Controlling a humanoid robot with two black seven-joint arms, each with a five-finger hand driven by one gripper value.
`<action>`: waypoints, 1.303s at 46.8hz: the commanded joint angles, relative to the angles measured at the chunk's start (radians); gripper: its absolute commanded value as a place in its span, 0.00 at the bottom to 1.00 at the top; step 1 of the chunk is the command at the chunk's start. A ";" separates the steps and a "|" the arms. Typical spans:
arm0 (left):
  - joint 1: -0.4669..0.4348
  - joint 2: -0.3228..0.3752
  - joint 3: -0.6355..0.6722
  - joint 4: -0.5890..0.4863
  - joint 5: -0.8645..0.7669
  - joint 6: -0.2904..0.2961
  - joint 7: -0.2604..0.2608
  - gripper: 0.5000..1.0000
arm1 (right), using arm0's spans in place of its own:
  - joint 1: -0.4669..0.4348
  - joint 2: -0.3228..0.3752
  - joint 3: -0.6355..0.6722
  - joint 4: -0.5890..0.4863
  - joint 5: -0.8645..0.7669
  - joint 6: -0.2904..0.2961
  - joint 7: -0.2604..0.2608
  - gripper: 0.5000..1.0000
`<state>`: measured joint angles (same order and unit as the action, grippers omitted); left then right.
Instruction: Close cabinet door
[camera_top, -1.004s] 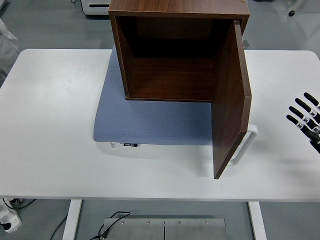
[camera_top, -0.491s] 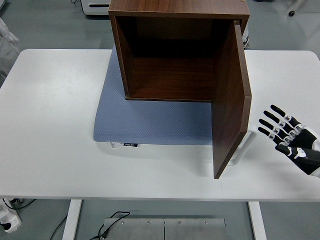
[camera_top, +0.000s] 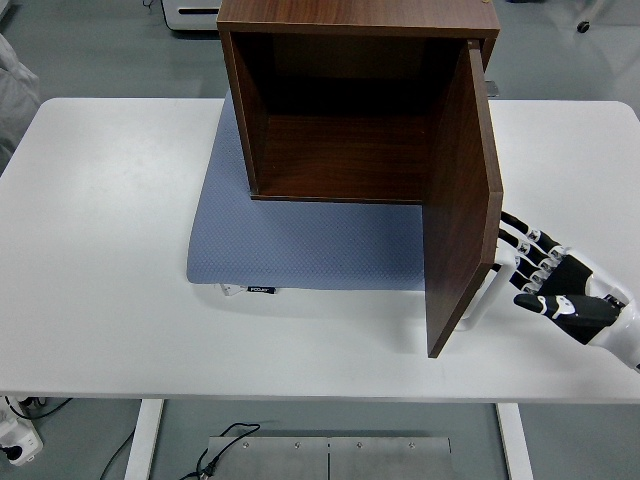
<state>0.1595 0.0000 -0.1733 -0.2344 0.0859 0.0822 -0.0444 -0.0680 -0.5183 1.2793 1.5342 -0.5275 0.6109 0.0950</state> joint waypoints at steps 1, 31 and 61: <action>0.000 0.000 0.000 0.000 0.000 0.001 0.000 1.00 | 0.010 0.004 -0.014 0.000 -0.002 0.000 -0.001 1.00; 0.000 0.000 0.000 0.000 0.000 0.001 0.000 1.00 | 0.143 0.006 -0.150 -0.009 0.000 0.000 -0.011 1.00; 0.000 0.000 0.000 0.001 0.000 0.001 0.000 1.00 | 0.283 0.064 -0.247 -0.045 0.014 0.000 -0.024 1.00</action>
<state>0.1595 0.0000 -0.1733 -0.2341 0.0859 0.0824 -0.0443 0.2035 -0.4558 1.0331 1.4929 -0.5158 0.6109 0.0710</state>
